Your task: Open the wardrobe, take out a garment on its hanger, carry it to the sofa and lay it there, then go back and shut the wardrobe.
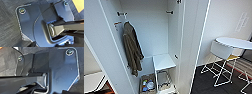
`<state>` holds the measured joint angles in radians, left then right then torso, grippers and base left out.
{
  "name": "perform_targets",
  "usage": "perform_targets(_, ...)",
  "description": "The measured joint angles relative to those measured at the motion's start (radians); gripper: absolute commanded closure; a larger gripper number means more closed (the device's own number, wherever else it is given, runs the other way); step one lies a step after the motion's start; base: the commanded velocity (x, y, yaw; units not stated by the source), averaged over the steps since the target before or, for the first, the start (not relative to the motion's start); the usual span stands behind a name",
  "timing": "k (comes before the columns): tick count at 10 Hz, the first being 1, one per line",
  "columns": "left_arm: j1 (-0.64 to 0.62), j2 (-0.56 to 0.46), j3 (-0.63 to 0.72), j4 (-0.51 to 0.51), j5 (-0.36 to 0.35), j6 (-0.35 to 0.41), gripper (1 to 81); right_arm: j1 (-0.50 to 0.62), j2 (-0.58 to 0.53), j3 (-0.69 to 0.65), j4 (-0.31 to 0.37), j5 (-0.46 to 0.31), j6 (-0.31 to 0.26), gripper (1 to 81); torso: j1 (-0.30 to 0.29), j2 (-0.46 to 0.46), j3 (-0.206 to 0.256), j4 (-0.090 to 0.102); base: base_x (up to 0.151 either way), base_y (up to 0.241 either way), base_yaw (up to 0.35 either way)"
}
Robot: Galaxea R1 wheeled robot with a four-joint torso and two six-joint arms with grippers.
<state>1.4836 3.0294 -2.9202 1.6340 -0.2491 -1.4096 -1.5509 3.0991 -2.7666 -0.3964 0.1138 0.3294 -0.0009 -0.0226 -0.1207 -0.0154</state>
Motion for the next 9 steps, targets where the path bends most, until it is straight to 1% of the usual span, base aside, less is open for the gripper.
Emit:
perform_targets(5, 0.001, 0.002, 0.0, 0.0, -0.001, 0.0, 1.0, -0.011, 0.0, 0.0, 0.0, -0.002, 0.0, 1.0, 0.0, 0.0, 0.0, 0.0, 0.0, 0.0, 0.292)
perform_targets(7, 0.002, 0.007, 0.0, 0.0, 0.0, 0.0, 1.0, 0.0, 0.001, 0.0, 0.0, 0.0, 0.0, 1.0, 0.0, 0.0, 0.0, 0.0, 0.0, 0.0, 0.21)
perform_targets(9, -0.003, 0.007, 0.0, 0.0, -0.001, 0.0, 1.0, 0.0, 0.0, 0.0, 0.0, 0.001, 0.0, 1.0, 0.0, 0.0, 0.0, 0.0, 0.0, 0.0, 0.115)
